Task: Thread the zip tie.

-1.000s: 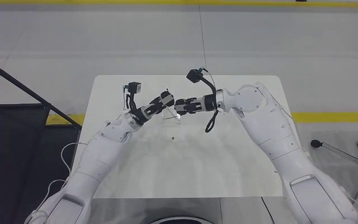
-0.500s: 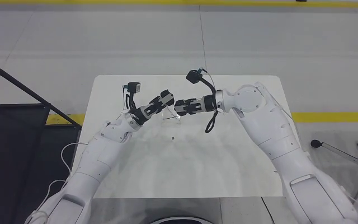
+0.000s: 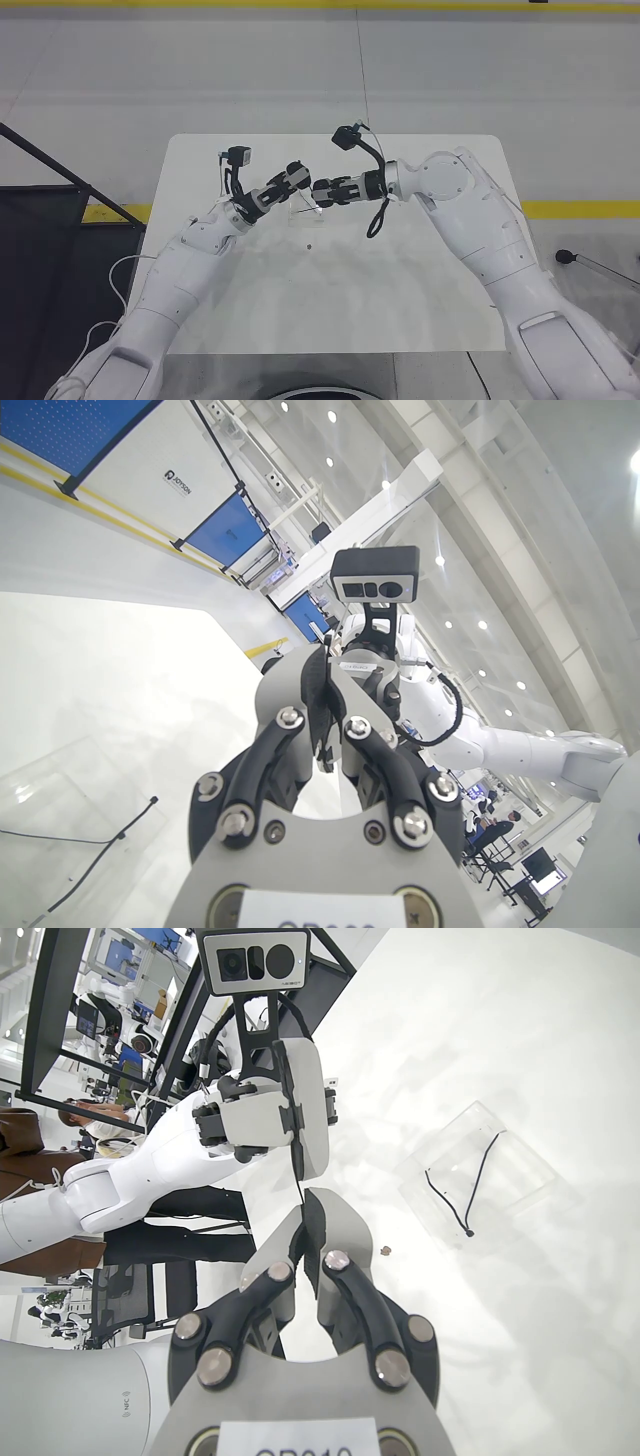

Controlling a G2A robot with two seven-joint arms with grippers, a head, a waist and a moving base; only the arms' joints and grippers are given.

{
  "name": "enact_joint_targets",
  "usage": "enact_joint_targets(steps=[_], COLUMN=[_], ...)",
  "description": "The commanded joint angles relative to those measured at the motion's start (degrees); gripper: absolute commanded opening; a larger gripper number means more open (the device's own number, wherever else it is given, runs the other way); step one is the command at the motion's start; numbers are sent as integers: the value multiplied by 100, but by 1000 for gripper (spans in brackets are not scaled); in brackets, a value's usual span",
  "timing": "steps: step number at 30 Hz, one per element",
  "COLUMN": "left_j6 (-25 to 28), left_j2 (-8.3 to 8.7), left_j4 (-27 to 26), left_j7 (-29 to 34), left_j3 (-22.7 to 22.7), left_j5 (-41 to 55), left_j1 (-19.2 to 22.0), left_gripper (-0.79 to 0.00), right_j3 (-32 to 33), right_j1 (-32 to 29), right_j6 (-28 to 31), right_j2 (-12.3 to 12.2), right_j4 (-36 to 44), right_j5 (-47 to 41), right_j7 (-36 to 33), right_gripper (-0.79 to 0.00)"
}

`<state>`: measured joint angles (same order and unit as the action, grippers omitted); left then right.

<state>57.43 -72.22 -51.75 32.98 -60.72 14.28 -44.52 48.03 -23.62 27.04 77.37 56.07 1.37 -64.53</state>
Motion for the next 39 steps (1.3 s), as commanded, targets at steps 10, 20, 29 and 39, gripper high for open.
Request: enact_joint_targets(steps=[10,20,29,39], left_j6=[-120,-420,-760,-945], left_j2=[11,173,252,259], left_j4=[47,-417,-921,-1092], left_j7=[-433,-1622,-2414,-2522], left_j3=[-172,-851,-1250,-1292], left_j5=[-247,-1681,-2532,-2718], left_j1=[-30,-441,-940,-1042], left_gripper=[-785,-785,-785,-785], right_j3=[61,-49,-286,-330], right_j1=[5,106,189,19], right_j6=[-92,-971,-1381,-1519], right_j2=[-32,-82,-12,0], right_j4=[38,198,130,119], right_j5=[100,1197,1571,1556], right_j7=[102,376,463,509], right_gripper=[-453,-92,0,0])
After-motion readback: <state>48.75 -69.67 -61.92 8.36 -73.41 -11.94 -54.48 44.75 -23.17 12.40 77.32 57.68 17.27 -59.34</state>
